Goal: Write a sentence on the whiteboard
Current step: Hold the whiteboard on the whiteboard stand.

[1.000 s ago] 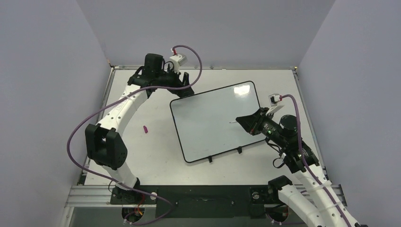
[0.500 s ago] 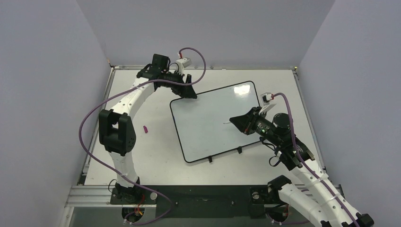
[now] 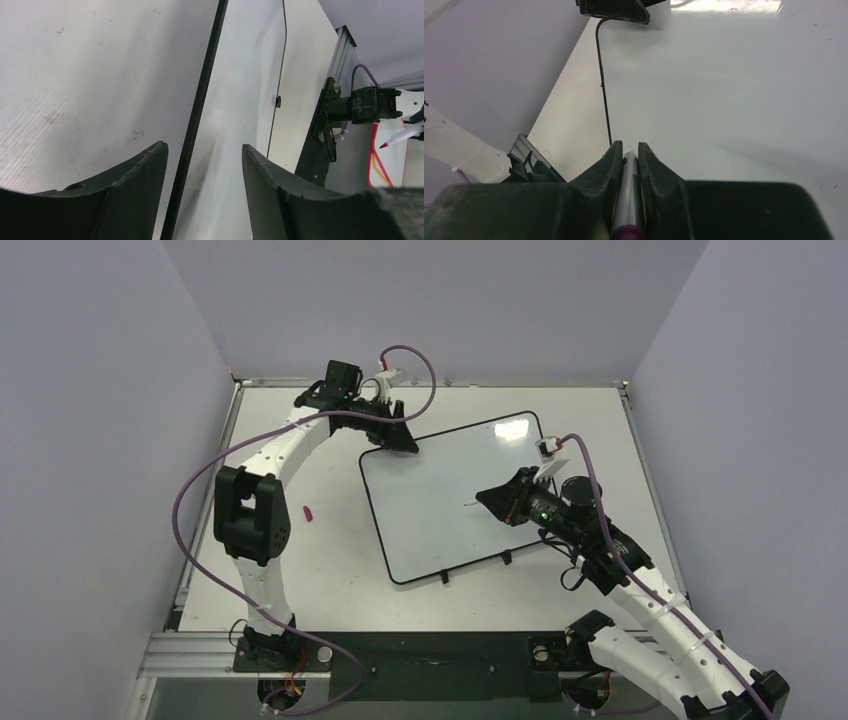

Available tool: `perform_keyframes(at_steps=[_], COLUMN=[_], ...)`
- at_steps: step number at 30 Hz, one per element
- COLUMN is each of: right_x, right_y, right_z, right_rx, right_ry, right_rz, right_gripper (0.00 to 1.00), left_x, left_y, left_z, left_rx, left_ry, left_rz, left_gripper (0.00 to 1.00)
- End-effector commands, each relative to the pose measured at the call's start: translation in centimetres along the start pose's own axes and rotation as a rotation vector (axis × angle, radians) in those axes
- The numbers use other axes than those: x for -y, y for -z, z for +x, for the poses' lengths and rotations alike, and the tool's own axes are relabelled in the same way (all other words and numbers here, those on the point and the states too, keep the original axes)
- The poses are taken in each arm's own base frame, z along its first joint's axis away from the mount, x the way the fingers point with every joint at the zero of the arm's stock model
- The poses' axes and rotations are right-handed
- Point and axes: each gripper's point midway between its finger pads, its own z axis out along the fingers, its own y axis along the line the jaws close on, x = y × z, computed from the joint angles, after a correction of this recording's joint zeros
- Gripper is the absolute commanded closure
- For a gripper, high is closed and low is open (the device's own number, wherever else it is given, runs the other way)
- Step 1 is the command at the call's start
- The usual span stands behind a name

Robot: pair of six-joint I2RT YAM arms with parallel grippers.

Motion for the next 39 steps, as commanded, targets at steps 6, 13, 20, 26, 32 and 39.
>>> perform_keyframes(at_steps=[6, 13, 20, 26, 32, 39], right_x=[-1.9, -3.7, -4.3, -4.4, -5.8, -6.9], right_y=[-1.5, -3.0, -4.4, -5.1, -5.9, -7.3], right_z=[-2.4, -3.3, -3.8, -3.9, -2.8, -2.0], right_rx=[0.073, 0.104, 0.093, 0.093, 0.103, 0.185], right_ry=[0.05, 0.081, 0.111, 0.111, 0.128, 0.153], right_rz=[-0.058, -0.146, -0.159, -0.159, -0.218, -0.218], right_gripper=[1.0, 1.0, 1.0, 1.0, 1.0, 1.0], left_x=[-0.1, 0.4, -0.8, -1.0, -0.1, 0.3], left_y=[-0.3, -0.2, -1.0, -1.2, -0.6, 0.5], left_z=[-1.3, -1.3, 0.3, 0.1, -0.8, -1.6], left_rx=[0.056, 0.085, 0.048, 0.061, 0.084, 0.139], left_ry=[0.022, 0.026, 0.086, 0.084, 0.073, 0.087], left_rz=[0.012, 0.033, 0.032, 0.03, 0.006, -0.089], left_gripper=[0.51, 0.57, 0.58, 0.83, 1.0, 1.0])
